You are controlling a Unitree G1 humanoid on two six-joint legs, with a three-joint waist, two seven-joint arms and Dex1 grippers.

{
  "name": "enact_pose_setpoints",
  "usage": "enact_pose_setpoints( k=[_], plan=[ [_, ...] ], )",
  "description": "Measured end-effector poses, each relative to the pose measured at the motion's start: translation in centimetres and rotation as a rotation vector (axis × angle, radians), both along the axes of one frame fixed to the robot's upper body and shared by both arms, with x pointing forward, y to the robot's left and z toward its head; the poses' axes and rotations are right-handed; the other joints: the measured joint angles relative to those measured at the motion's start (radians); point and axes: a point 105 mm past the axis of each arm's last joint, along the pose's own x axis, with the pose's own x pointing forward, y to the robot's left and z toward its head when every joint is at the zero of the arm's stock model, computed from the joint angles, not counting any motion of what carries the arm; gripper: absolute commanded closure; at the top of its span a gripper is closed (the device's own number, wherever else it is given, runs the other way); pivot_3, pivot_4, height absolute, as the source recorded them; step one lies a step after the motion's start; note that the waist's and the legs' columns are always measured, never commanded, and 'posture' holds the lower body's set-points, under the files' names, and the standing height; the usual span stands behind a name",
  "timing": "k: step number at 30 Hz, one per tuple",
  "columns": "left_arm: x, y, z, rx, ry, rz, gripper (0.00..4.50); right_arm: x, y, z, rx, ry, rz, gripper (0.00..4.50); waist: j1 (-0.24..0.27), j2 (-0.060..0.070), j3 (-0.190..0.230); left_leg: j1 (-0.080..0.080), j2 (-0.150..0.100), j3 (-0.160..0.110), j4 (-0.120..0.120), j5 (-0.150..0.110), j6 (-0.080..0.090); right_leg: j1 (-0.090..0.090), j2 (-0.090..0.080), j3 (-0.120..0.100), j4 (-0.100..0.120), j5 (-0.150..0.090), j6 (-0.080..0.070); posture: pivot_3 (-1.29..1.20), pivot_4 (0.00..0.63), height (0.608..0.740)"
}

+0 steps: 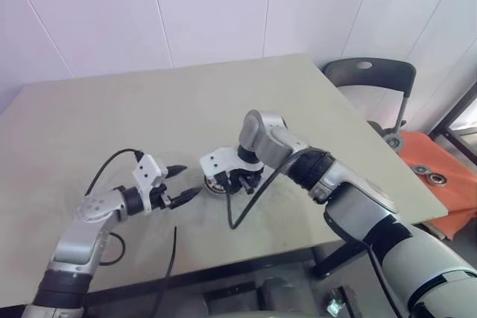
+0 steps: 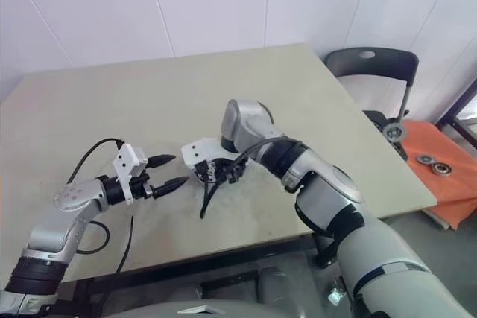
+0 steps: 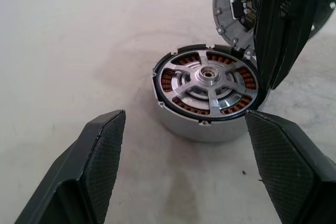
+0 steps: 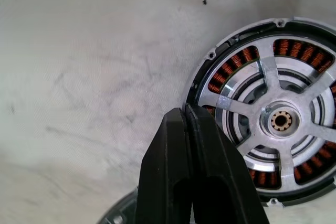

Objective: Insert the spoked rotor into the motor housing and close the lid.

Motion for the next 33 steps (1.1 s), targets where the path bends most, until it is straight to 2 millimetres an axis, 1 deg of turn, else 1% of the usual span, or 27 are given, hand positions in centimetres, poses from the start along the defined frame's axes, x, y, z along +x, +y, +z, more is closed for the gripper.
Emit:
enact_pose_setpoints(
  k=[4,5,7,10,17,21,23,26,29,33],
  plan=[
    [-0.2,0.1,-0.2,-0.001,0.007,0.007,0.62,0.1,-0.1,0.0,0.004,-0.036,0.068,4.49,-0.001,0.000,0.000,0.000,0.000,0.000,0.000,0.000,0.000,0.000,0.000,0.000,0.000,0.000,0.000,0.00,0.000,0.740],
    [-0.2,0.1,-0.3,-0.001,0.008,0.008,0.62,0.1,-0.1,0.0,0.005,-0.043,0.077,4.06,-0.001,0.000,0.000,0.000,0.000,0.000,0.000,0.000,0.000,0.000,0.000,0.000,0.001,0.000,0.000,0.00,0.000,0.740],
    [-0.2,0.1,-0.3,-0.001,0.007,0.008,0.62,0.2,-0.1,0.0,0.007,-0.060,0.101,3.56,0.000,0.000,0.000,0.000,0.000,0.000,0.000,0.000,0.000,0.000,0.000,0.000,0.001,0.000,0.000,0.00,0.000,0.740],
    [-0.3,0.0,-0.2,-0.001,0.005,0.008,0.62,0.2,-0.5,-0.3,-0.003,-0.063,0.117,2.57,0.002,0.000,0.000,0.000,0.000,0.000,0.000,0.000,0.000,0.000,0.000,0.000,0.000,0.000,0.000,0.00,0.000,0.740],
    [-0.3,0.1,-0.3,-0.001,0.008,0.010,0.62,0.1,-0.6,-0.3,-0.010,-0.061,0.130,2.57,0.002,0.000,0.000,0.000,0.000,0.000,0.000,0.000,0.000,0.000,0.000,0.000,0.001,0.000,0.000,0.00,0.000,0.740],
    [-0.4,0.0,-0.2,-0.004,0.006,0.007,0.62,-0.3,-0.5,0.1,0.021,-0.049,0.177,2.57,0.002,0.000,0.000,0.000,0.000,0.000,0.000,0.000,0.000,0.000,0.000,0.000,0.000,0.000,0.000,0.00,0.000,0.740],
    [-0.4,0.0,-0.2,-0.005,0.007,0.007,0.62,-0.7,-0.1,1.2,0.077,-0.035,0.211,2.57,0.002,0.000,0.000,-0.001,0.000,0.000,0.000,0.000,0.000,-0.001,0.000,0.000,0.000,0.000,0.000,0.00,0.000,0.740],
    [-0.4,-0.1,-0.2,-0.008,0.008,0.006,0.62,-1.3,0.9,3.4,0.169,-0.041,0.271,2.57,0.001,0.000,0.000,-0.001,0.000,0.000,-0.001,0.000,0.000,-0.002,0.000,0.000,0.000,0.000,0.000,0.00,0.000,0.740],
    [-0.4,-0.1,-0.2,-0.013,0.007,0.005,0.62,-1.7,1.1,5.5,0.233,-0.063,0.330,2.57,0.004,0.000,0.000,-0.001,0.000,0.000,-0.001,0.000,0.000,-0.002,0.000,0.000,0.000,0.000,0.000,0.00,0.000,0.740],
    [-0.3,-0.2,0.0,-0.013,0.001,0.002,0.62,-2.0,1.4,7.1,0.301,-0.058,0.352,2.57,0.004,0.000,0.000,-0.001,0.000,0.000,0.000,0.000,0.000,-0.001,0.000,0.000,0.000,0.000,0.000,0.00,0.000,0.740]
  ],
)
